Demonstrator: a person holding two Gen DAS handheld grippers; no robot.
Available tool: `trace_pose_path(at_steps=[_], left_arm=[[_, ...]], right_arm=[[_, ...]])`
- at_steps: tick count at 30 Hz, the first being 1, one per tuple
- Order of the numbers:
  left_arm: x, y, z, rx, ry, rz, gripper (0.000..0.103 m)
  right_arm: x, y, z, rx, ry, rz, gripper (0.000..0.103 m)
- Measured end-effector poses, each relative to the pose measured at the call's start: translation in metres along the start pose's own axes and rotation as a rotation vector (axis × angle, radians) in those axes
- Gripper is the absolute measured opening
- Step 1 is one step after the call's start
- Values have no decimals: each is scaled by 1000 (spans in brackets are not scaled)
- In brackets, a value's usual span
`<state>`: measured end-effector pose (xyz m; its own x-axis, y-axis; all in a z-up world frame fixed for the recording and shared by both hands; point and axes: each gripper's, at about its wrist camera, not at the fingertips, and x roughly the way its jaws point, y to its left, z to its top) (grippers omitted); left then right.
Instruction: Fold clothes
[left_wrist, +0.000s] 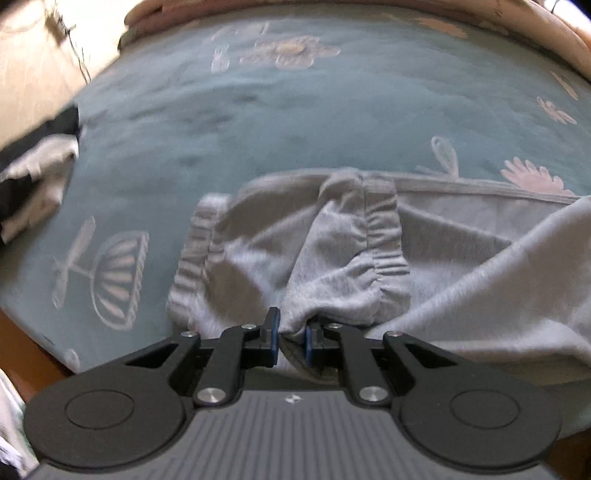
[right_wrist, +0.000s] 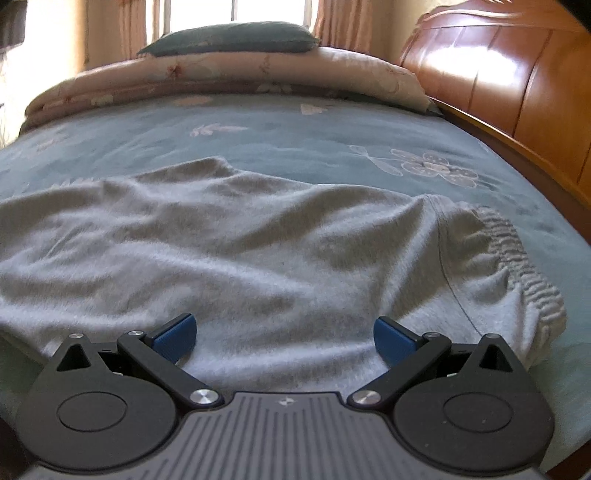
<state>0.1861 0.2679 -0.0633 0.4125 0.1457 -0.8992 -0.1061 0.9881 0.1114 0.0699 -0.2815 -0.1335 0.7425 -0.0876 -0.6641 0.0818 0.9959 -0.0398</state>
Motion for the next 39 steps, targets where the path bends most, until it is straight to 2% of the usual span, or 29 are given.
trace_pose_path(at_steps=[1,6,10,13,17,21,24,30,32,35,39], left_arm=[[4,4,-4,-11,6,-18,16],[5,14,-18,-44,-22,-107,18],[-16,24,-22,-52,-93,-153,30],[-32,30,-20,-47,-151,-174,32],[-44,20,-4,39,-237,-210,39],[-31,-13,12,178,-254,-273,40],[-21,-39,25,282,-267,-321,45],[1,-84,42,465,-276,-420,48],[12,-91,42,495,-265,-451,48],[28,-97,38,525,-252,-431,51],[46,-93,29,531,-235,-429,58]], right_arm=[[-1,3,1,-16,4,0,103],[-3,25,8,-92,20,-5,103],[-14,43,22,-145,-29,30,103],[-20,56,35,-163,-67,79,103],[-16,75,48,-177,-91,145,103],[-11,95,54,-189,-92,180,103],[-10,105,52,-193,-89,221,103],[4,117,46,-205,-25,292,103],[11,119,44,-195,5,320,103],[26,120,39,-161,68,338,103],[29,127,29,-216,52,303,103]])
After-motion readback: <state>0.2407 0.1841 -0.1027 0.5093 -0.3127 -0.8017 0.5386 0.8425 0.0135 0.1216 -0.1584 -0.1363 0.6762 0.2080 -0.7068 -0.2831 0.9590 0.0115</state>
